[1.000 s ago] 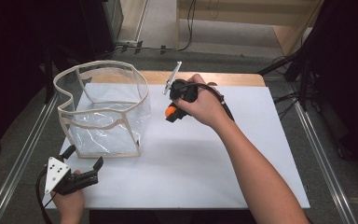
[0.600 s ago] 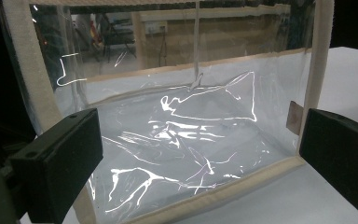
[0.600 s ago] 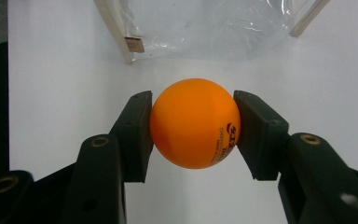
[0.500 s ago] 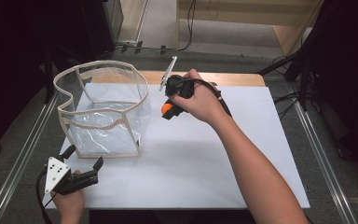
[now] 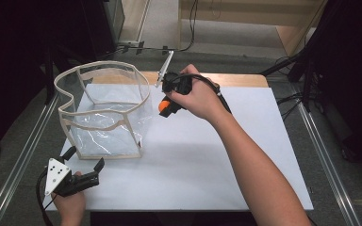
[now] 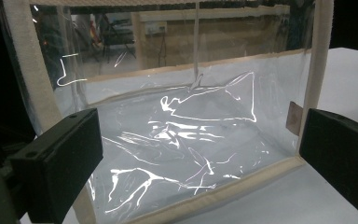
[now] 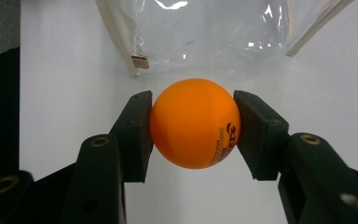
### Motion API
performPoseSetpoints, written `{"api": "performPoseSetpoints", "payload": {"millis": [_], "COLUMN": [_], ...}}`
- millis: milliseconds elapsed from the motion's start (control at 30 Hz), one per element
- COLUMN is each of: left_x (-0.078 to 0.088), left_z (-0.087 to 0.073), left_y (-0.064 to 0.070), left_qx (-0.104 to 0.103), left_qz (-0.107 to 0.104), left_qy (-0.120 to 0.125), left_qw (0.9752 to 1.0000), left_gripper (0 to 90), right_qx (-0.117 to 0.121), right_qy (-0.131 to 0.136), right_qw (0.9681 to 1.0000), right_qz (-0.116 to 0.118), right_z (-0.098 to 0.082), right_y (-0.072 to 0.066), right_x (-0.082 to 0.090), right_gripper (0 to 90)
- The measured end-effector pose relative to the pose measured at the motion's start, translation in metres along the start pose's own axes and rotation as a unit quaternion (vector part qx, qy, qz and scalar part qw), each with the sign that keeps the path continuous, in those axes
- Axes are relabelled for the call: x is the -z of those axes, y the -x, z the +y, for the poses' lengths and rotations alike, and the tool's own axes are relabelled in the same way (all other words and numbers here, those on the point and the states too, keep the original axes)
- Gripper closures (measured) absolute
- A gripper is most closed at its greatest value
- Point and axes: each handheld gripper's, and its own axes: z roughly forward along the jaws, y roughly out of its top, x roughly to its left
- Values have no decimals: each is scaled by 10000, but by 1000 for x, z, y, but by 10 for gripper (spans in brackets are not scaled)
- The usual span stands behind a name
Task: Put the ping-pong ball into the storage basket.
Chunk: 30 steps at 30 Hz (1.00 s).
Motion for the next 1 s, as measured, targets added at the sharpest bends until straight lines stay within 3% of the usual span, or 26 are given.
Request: {"api": "performPoseSetpoints", "payload": {"millis": [1000], "left_x": [0], "left_z": [0], "left_y": [0], "left_qx": [0], "left_qz": [-4], "left_qy": [1], "left_qw": [10000], "left_gripper": [1], "right_qx": [159], "right_qy": [72], "right_qw": [9998], "right_qz": [-71], "right_z": [26], "right_y": [-2], "right_x": [26], "right_gripper": [477]}}
